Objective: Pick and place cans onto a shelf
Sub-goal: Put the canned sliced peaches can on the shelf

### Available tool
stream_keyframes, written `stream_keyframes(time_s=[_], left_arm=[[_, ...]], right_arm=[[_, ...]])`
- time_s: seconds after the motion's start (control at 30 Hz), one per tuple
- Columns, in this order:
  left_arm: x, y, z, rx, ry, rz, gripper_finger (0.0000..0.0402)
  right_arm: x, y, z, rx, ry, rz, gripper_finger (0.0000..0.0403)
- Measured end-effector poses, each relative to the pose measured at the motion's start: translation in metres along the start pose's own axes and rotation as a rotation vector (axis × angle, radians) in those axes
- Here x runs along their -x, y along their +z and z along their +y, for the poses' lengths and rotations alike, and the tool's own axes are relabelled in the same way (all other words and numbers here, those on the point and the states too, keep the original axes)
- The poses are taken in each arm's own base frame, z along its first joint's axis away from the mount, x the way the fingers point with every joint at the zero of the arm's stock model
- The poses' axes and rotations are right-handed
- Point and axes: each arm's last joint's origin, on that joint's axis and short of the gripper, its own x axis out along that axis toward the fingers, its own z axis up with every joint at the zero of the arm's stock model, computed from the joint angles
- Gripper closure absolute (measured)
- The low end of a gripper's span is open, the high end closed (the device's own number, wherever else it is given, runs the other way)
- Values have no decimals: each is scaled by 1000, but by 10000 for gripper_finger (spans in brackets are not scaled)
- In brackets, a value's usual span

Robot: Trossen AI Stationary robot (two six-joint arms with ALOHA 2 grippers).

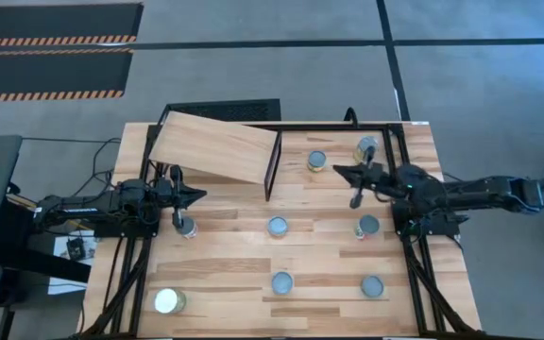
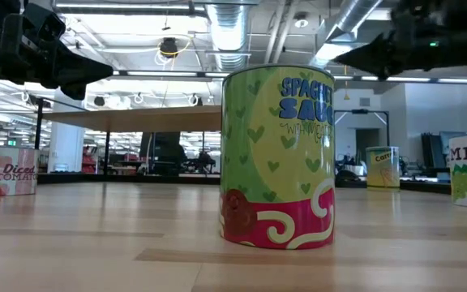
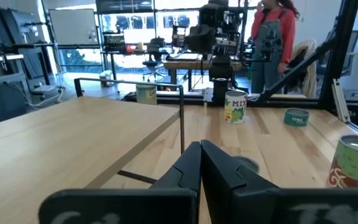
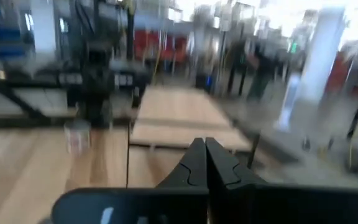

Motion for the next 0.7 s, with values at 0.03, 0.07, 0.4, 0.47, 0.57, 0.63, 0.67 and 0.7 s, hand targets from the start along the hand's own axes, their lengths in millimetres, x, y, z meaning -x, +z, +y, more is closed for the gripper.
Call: stream_keyframes(time_s=[0.03,0.07,0.4,0.47,0.57,0.63,0.67,0.7], left_arm=[[0,0,0,0,0,0,402],[0,0,0,0,-1,0,402],[0,0,-1,-1,-31,3,401],[0,0,-1,-1,-31,3,401],[0,0,-1,-1,-31,3,401],[0,0,-1,-8,-31,3,401],[0,0,-1,-13,-31,3,401],[0,0,-1,-15,-31,3,401]], right_arm=[[-7,-1,0,-10,0,54,400],[-13,-2,0,-20,-3,108,400],[-78,-17,-11,-97,-39,602,393],[-89,-22,-14,-112,-59,696,382],[-107,-27,-19,-125,-105,811,362],[-117,-28,-21,-111,-141,886,348],[-122,-28,-22,-100,-153,914,341],[-128,-28,-23,-87,-167,935,333]])
